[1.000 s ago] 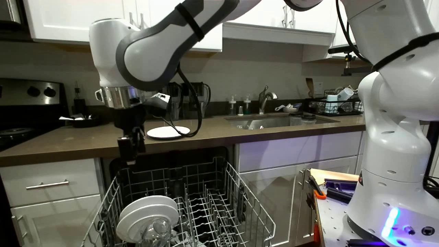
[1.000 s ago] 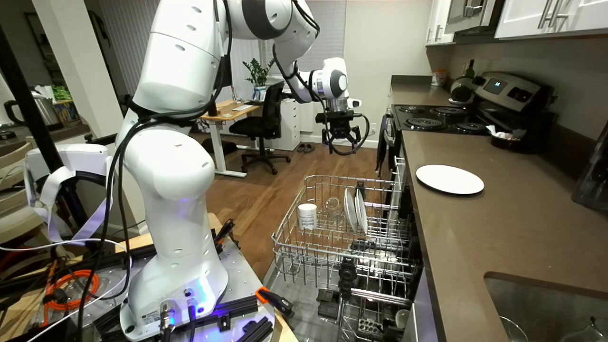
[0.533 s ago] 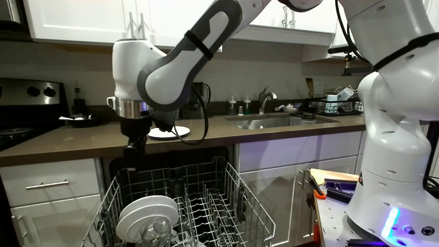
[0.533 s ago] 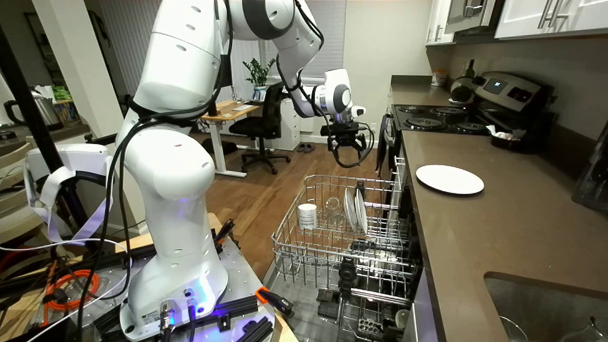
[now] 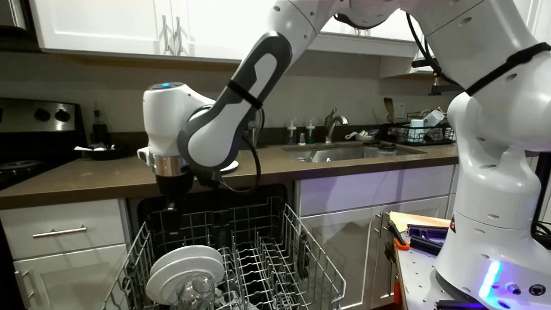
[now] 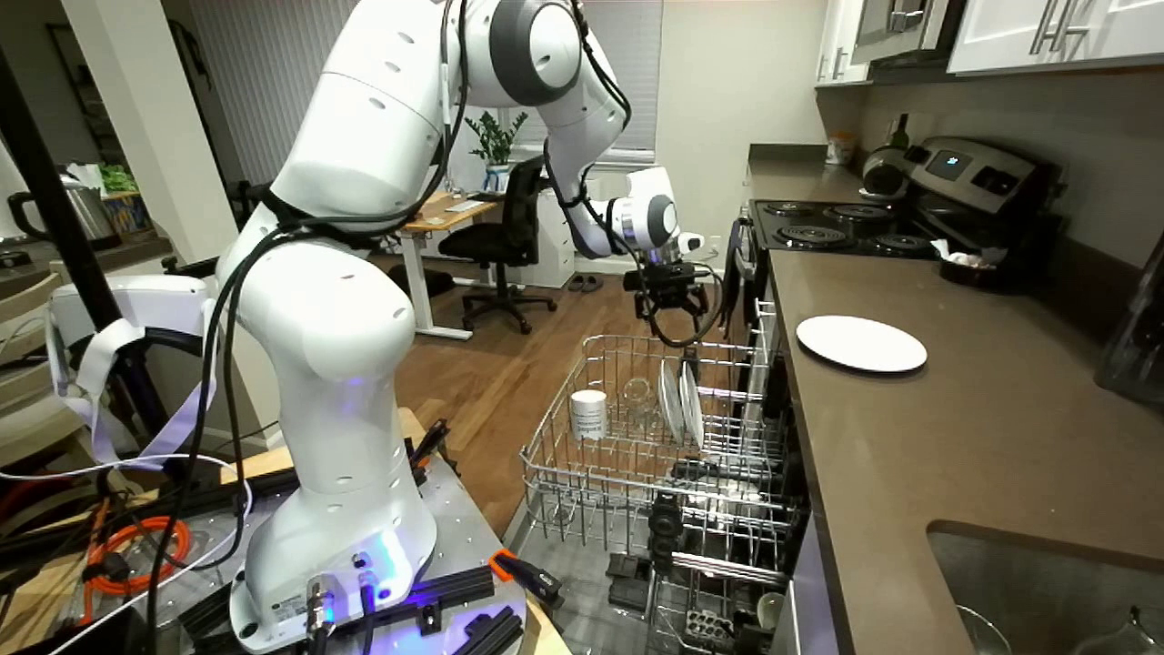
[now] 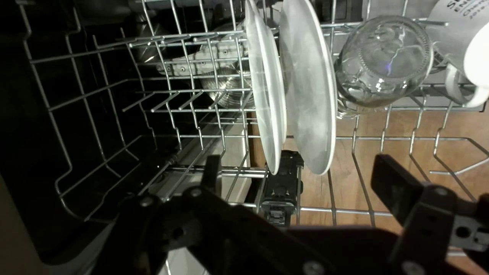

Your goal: Move the plate from the left side of the dishwasher to the right side.

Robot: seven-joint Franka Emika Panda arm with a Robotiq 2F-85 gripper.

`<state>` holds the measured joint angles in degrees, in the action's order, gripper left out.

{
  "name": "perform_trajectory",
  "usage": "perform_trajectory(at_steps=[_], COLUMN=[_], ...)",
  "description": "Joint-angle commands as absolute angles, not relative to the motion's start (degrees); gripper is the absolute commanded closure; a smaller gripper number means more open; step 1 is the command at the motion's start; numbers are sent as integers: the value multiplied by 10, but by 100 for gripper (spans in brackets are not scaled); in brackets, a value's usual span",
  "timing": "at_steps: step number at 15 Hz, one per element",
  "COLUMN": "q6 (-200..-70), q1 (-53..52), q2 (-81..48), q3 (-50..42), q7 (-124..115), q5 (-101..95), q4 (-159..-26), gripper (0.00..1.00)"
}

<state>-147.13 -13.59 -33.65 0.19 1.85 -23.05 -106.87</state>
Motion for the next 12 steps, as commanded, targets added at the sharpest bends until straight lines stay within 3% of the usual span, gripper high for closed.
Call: perform_trajectory(at_steps=[1, 4, 6, 7, 10, 12], q6=[-1449, -1426, -1404, -1391, -1354, -1332], q1=[-157, -160, -162, -161, -155, -151], q2=[-385, -419, -439, -449, -475, -490], q3=[-17, -22, -26, -27, -26, -24], q7=[12, 19, 18, 20, 24, 27], q5=[-253, -248, -247, -245, -238, -235], q4=[-1009, -965, -937, -922, -883, -862], gripper=[0, 0, 11, 4, 15, 12])
